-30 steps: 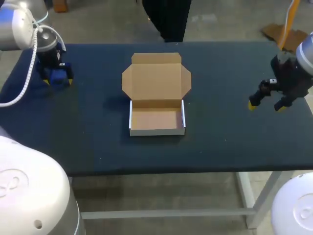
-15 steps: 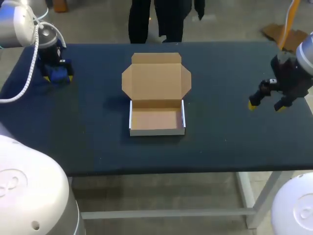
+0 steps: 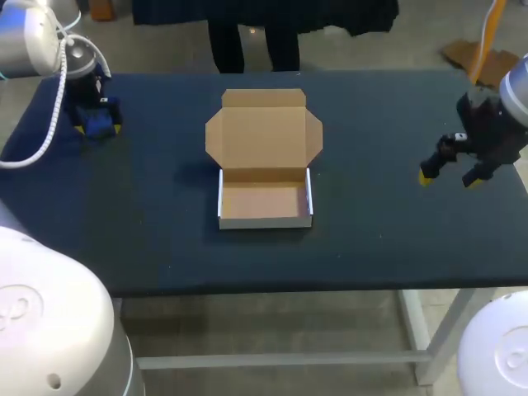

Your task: Assemble the packaging by folding the flat box into shape, placing the metal phone stand inside, and closing the box properly

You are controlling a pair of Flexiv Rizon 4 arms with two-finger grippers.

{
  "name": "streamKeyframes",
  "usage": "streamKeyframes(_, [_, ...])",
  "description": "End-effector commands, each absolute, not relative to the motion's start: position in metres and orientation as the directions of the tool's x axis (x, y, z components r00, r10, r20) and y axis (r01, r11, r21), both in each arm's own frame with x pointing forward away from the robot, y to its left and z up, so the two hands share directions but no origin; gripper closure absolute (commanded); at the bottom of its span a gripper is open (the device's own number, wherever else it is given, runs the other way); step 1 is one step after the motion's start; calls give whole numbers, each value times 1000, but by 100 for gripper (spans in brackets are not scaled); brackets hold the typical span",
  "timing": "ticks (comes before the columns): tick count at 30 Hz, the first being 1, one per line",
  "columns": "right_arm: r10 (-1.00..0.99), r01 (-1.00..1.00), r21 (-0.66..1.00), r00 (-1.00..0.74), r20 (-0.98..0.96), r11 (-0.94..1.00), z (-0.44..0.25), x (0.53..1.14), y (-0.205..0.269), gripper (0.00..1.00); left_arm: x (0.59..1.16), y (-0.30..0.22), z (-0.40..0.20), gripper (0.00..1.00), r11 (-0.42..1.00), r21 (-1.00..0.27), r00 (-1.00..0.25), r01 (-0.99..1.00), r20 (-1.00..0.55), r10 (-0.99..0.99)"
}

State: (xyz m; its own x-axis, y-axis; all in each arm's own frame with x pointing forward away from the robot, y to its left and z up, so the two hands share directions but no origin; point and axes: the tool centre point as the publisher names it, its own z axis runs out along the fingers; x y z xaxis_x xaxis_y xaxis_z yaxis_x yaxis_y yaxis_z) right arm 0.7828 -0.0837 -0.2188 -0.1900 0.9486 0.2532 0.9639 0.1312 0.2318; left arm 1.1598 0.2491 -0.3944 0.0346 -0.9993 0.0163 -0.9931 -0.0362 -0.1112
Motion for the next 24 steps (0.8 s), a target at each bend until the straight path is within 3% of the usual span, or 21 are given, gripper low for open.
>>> streamKeyframes(1, [949, 964, 228, -191, 253, 133, -216, 782, -84, 0, 1167, 250, -398, 12, -38, -95, 36, -995, 17, -999])
streamKeyframes(14, [949, 964, 228, -191, 253, 133, -216, 782, -84, 0, 1171, 252, -400, 17, -43, -92, 41, -995, 14, -999])
streamKeyframes(18, [949, 964, 228, -191, 253, 133, -216, 782, -84, 0, 1172, 252, -401, 71, -48, -90, 47, -995, 15, -999])
streamKeyframes(19, [949, 964, 228, -191, 253, 133, -216, 782, -84, 0, 1172, 252, -401, 90, -50, -90, 49, -995, 15, -999])
streamKeyframes(20, [949, 964, 228, -191, 253, 133, -216, 782, -84, 0, 1172, 252, -401, 100, -51, -91, 49, -995, 15, -999])
streamKeyframes(24, [949, 964, 228, -191, 253, 133, -216, 782, -84, 0, 1172, 253, -401, 100, -53, -92, 52, -994, 16, -999])
